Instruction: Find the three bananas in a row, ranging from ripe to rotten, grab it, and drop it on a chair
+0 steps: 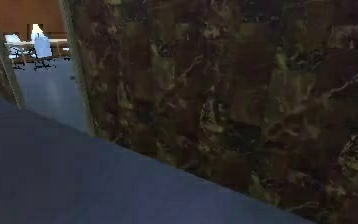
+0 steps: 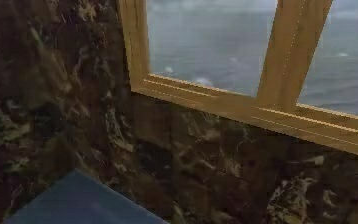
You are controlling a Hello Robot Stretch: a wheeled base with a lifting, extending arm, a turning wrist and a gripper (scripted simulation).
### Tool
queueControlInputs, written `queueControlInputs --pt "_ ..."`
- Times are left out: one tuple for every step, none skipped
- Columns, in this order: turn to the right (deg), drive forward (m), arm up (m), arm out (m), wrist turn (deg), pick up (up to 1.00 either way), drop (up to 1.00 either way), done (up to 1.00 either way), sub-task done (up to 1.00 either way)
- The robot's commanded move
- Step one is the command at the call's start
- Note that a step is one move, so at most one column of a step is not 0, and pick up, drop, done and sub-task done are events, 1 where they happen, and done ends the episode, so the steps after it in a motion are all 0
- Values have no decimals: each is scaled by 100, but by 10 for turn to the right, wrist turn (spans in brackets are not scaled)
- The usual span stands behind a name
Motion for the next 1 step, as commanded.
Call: queueControlInputs --pt "-450 0 0 0 0 0 0 0 0"
